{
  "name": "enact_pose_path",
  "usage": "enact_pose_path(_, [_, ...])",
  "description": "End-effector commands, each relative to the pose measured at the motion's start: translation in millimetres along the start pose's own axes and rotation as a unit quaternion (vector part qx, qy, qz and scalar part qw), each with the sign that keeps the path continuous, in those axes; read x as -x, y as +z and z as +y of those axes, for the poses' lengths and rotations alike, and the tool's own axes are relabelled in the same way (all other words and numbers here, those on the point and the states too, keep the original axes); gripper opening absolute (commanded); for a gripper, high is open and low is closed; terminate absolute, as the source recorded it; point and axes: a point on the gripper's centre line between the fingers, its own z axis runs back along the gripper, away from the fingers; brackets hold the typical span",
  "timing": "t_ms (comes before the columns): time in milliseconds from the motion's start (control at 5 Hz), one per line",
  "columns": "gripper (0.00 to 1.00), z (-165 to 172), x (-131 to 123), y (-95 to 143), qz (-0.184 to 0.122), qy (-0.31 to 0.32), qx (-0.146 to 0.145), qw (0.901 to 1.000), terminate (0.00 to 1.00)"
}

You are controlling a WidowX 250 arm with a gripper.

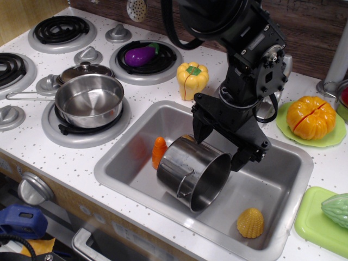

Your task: Flip pot upright in sink

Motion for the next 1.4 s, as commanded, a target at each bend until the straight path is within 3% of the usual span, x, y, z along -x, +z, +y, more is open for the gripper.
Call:
enact_pose_path(0, [1.0,0.0,0.0,0.0,0.0,0.0,0.0,1.0,0.0])
enact_pose_path(400, [1.0,-2.5,-0.5,-0.9,-0.006,-0.027,-0.096,0.995,0.0])
enact_pose_path(600, [1.0,-6.5,-0.9,-5.8,-0.011,-0.036,-0.184,0.9822,0.0])
enact_pose_path(1000, [1.0,2.2,-1.0,-11.7,0.029,-0.059,-0.231,0.9708,0.0])
enact_pose_path(1200, [1.0,10.0,0.5,-17.3,0.024,-0.06,-0.231,0.9709,0.0])
